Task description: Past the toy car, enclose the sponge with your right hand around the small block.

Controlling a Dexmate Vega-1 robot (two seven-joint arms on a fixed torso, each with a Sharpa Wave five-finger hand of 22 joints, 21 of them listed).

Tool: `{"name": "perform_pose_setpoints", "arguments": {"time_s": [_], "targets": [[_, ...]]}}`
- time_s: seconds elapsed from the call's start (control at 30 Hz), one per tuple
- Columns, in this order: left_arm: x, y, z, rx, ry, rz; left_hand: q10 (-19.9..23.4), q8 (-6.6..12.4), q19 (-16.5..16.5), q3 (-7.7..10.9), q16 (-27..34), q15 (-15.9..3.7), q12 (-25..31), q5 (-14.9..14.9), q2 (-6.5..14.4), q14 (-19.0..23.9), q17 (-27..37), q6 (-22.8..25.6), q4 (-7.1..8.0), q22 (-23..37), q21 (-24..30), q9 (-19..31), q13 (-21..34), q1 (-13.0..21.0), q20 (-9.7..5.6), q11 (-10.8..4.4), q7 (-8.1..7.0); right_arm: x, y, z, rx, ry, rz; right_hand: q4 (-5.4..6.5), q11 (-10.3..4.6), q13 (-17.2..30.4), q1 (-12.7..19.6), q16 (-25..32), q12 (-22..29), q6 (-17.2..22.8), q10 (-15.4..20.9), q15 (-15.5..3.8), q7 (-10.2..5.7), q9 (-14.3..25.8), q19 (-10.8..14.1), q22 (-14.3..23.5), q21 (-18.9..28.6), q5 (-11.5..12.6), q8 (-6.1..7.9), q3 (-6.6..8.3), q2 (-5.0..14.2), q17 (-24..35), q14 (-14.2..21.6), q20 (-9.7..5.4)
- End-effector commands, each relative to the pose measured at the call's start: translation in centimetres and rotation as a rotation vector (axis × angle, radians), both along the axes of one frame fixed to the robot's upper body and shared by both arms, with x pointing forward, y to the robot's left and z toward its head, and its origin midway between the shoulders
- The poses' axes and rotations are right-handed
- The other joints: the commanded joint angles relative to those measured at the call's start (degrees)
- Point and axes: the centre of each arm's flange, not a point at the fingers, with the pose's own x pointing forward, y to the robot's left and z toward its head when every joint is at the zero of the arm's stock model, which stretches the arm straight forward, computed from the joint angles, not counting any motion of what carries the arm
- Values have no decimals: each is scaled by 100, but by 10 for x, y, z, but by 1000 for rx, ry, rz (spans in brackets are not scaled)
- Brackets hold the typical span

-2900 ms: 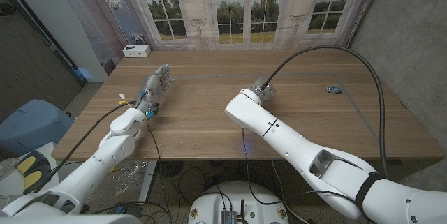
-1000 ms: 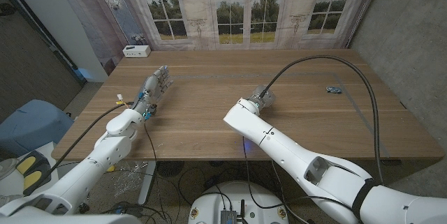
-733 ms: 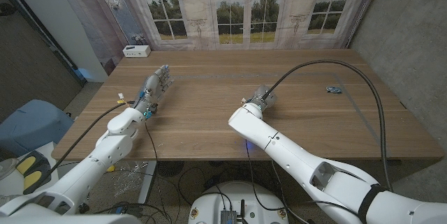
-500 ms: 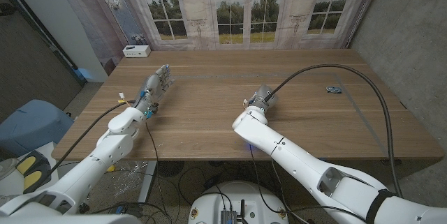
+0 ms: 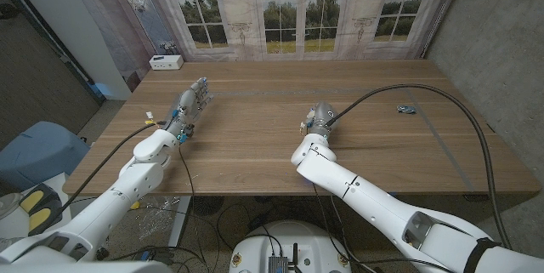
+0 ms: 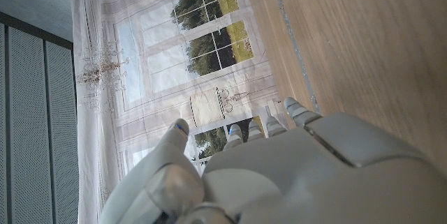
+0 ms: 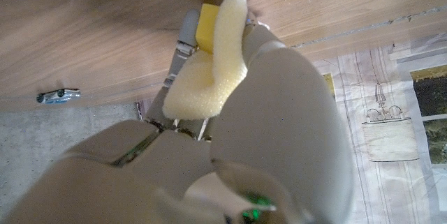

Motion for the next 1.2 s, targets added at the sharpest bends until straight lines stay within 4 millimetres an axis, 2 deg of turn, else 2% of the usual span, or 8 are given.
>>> {"name": "perform_pose_setpoints", "arguments": {"time_s": [0.03, 0.57, 1.2], "targets": [[-2, -3, 0, 0, -3, 1, -53, 16, 3, -4, 27, 13, 37, -16, -9, -41, 15, -12, -30, 32, 0, 16, 20, 54, 4, -10, -28, -8, -7, 14, -2, -132, 37, 9, 7, 11, 873, -28, -26, -1, -12, -879, 49, 26, -44, 2, 47, 7, -39, 23, 856, 2, 43, -667], [-7, -3, 0, -1, -8, 7, -50, 14, 5, -7, 29, 11, 38, -16, -1, -37, 15, -13, -33, 33, 1, 16, 20, 47, 6, 5, -36, -15, -14, 26, 52, -225, 86, 9, 11, 12, 887, -58, -45, -16, -6, -879, 49, 30, -70, -27, 98, 9, -75, 23, 856, -12, 44, -667], [-10, -3, 3, 3, -19, 14, -48, 14, 7, -12, 31, 13, 39, -16, 2, -30, 16, -10, -37, 33, 2, 16, 20, 37, 5, 5, -36, -13, -37, 37, 341, -308, 388, 12, 17, 13, 901, -84, -68, 3, -10, -879, 79, 35, -91, -54, 160, 10, -98, 22, 860, -22, 56, -668]]}}
